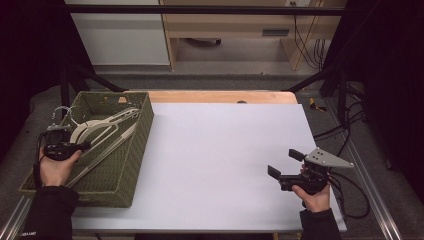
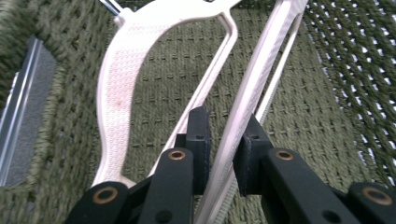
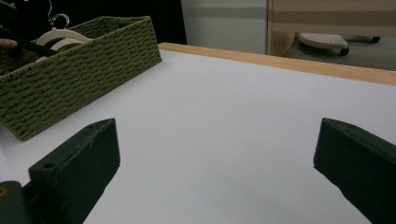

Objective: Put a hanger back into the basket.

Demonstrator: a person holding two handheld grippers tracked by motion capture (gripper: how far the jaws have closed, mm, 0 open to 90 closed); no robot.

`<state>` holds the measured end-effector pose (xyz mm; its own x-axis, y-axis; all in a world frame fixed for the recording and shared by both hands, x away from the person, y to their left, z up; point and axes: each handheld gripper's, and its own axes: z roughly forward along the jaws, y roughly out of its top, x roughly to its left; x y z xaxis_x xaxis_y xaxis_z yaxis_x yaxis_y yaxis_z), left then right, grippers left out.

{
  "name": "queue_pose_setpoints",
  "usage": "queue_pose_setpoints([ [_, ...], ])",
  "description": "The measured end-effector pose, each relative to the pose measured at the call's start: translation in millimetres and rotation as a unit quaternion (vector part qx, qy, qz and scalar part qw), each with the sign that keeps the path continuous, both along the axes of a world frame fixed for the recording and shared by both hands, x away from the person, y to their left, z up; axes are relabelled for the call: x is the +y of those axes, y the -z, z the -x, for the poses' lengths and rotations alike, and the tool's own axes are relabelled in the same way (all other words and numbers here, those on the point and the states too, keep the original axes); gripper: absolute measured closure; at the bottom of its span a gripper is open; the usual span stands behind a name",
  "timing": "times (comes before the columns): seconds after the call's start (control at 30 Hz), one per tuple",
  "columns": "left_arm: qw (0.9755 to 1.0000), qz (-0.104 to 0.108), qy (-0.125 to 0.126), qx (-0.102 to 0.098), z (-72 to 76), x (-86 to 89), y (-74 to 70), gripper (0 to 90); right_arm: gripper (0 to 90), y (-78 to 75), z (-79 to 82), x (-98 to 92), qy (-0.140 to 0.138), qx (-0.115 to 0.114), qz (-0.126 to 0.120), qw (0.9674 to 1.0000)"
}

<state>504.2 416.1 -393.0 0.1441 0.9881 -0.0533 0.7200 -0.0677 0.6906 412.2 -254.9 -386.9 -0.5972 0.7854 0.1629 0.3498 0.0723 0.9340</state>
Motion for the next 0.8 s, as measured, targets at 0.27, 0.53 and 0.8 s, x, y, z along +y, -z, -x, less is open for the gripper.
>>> queue_pose_setpoints([
  [0.27,0.9999,-0.004,-0.004,-0.013,6.2,6.9,-0.9,64.6,1.1,0.8,-0.6,0.9,-0.001,0.001,0.003,1.0],
  [0.53,0.9993,0.0,-0.009,-0.036,12.2,11.2,-5.9,51.9,1.1,0.9,-0.6,0.7,-0.001,0.001,0.003,1.0],
  [0.8,0.9974,0.018,-0.005,-0.069,21.1,10.5,-15.1,45.4,1.1,0.9,-0.4,0.6,-0.001,0.001,0.003,1.0],
])
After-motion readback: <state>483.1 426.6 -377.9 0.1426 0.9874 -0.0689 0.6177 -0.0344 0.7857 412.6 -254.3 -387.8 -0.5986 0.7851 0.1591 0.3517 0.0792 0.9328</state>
